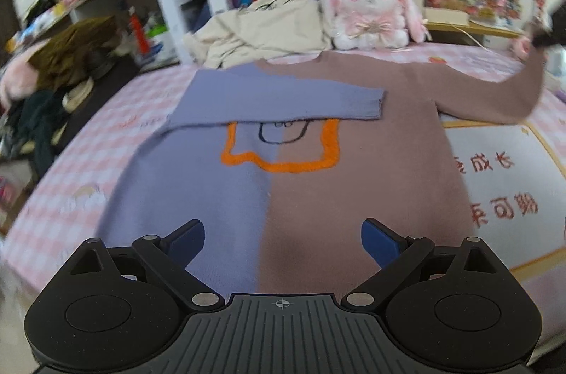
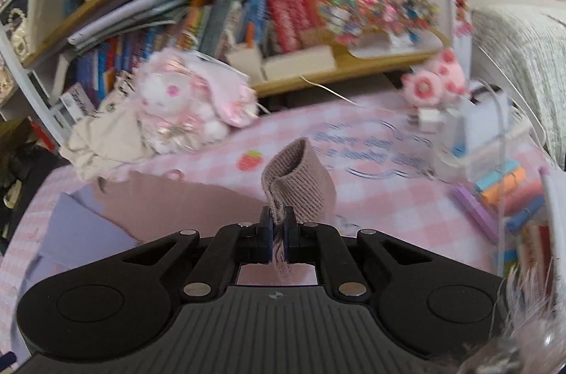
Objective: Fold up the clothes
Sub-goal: 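Move the right gripper to the mauve sleeve cuff and grasp it, then fold the mauve sleeve across the sweater front with the right gripper and release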
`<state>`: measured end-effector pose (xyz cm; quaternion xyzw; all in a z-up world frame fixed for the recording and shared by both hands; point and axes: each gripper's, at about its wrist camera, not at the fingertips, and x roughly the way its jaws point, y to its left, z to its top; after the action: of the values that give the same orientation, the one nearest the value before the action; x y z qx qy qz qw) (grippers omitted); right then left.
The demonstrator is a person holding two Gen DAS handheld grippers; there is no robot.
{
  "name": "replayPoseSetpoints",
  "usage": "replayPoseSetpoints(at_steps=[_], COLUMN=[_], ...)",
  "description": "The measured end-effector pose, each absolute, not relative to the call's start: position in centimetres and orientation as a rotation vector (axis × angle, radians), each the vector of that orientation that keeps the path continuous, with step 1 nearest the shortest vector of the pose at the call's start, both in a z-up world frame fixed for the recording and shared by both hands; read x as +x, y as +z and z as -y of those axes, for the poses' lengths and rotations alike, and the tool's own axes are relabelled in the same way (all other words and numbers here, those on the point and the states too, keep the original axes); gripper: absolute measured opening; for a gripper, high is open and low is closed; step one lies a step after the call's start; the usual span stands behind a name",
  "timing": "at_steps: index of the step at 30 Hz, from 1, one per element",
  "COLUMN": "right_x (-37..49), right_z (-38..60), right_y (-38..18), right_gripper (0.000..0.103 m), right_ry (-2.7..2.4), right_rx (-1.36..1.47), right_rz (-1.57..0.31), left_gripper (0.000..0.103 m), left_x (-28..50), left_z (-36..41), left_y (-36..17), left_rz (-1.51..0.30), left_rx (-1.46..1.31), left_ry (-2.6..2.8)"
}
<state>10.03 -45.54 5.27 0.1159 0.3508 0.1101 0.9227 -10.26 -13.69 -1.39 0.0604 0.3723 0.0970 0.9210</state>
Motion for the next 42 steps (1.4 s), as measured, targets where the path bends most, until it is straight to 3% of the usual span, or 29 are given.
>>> replayPoseSetpoints(at_steps=[20, 32, 42], right_x=[10.7, 12.3, 13.3], right_z=[21.7, 10.1, 7.0], right_y=[13.5, 10.5, 6.4], right_gripper=[0.006, 0.006, 0.006], right_ry=[0.343, 0.438, 0.518], right_rx=[0.102, 0.112, 0.124], right_rz=[-0.581, -0.603, -0.727], left_gripper=[0.097, 0.097, 0.097], left_x=[-12.1, -13.0, -13.1], left_z=[1.9, -2.3, -3.7], left_y=[0.1, 0.4, 0.0], left_rz=[-0.617, -0.609, -0.641], left_rx=[0.219, 0.26, 0.239], left_ry=[-0.016, 0.054, 0.092])
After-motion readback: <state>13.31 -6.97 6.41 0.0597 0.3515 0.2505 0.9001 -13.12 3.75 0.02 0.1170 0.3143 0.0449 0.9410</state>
